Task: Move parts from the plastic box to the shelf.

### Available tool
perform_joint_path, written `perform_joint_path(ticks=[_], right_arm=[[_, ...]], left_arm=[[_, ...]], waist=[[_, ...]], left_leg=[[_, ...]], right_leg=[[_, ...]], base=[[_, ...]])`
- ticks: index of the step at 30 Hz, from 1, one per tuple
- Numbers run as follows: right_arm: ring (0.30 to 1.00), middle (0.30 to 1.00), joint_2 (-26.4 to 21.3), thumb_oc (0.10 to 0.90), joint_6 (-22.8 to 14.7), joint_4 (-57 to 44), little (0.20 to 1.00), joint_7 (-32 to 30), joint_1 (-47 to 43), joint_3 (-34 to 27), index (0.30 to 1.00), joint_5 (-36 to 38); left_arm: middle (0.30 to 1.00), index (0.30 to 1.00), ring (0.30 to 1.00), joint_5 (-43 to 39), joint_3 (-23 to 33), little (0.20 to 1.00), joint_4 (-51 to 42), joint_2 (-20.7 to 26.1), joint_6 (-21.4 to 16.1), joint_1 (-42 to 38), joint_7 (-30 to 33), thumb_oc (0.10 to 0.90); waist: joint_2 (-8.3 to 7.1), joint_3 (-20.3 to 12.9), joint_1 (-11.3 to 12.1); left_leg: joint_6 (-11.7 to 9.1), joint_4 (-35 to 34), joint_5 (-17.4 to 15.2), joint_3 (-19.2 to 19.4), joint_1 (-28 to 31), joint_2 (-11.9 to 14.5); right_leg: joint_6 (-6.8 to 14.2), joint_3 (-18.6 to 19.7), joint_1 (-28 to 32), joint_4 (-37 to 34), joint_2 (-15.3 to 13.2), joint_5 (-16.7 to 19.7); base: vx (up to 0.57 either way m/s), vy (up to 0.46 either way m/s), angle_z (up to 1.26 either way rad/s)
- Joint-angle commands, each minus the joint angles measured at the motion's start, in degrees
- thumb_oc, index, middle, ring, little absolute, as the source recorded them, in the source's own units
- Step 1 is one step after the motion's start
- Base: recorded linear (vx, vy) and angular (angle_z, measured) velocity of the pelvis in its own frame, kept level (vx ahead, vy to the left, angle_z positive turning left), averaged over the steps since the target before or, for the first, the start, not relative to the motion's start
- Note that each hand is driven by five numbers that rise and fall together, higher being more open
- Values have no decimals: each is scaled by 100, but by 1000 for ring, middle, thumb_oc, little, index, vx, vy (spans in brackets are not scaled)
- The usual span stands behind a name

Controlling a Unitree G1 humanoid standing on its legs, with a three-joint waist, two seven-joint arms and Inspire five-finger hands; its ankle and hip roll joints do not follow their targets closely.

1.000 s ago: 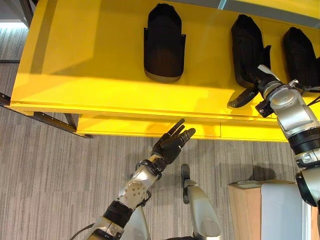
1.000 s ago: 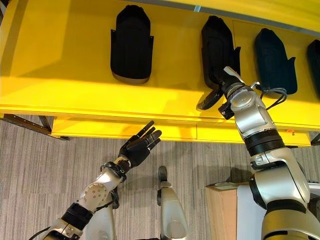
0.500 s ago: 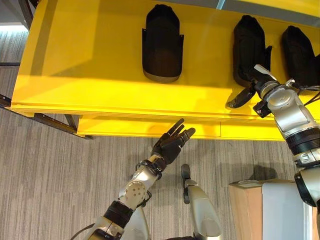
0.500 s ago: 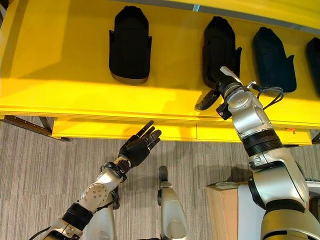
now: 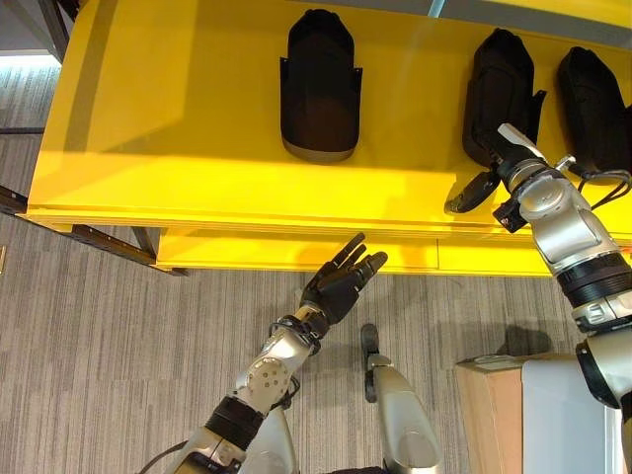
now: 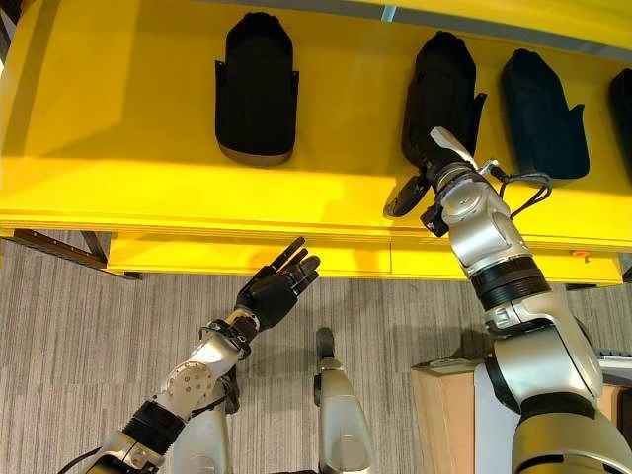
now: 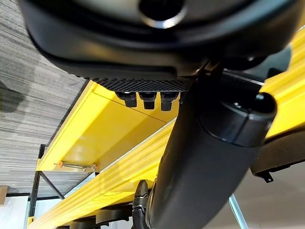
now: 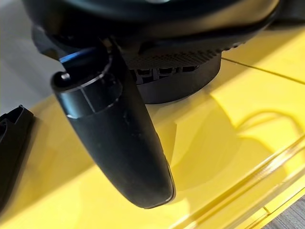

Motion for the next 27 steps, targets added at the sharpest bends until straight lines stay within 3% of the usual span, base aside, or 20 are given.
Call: perform_joint_path(ticks=[1, 13, 27], right_arm=[[1000, 1000, -72, 900, -237, -484, 1000, -51, -362, 200, 1000, -207], [1000, 1000, -93, 900, -543, -671, 1000, 344, -360, 342, 1000, -205], [1000, 1000, 9, 900, -629, -1060, 1000, 766, -223, 507, 1000, -469]], left_arm=[[1000, 1000, 1000, -169, -182, 1000, -620, -806, -308, -652, -524, 900], [1000, 1000, 1000, -169, -181, 1000, -624, -798, -290, -627, -547, 900], [1000, 1000, 1000, -97, -158, 1000, -615, -795, -241, -491, -692, 900]], waist=[[176, -134, 43], [177, -138, 43], [183, -137, 77]], left_leg=[[-16, -689, 316, 8, 357, 136], [-12, -677, 315, 13, 349, 131], [-7, -687, 346, -13, 320, 125]], right_leg=[[-128, -129, 59, 1166, 86, -1170], [-131, -135, 28, 1201, 71, -1182], [-145, -151, 9, 1243, 80, -1205]], base=[[0, 0, 0], [0, 0, 0], [0, 0, 0]])
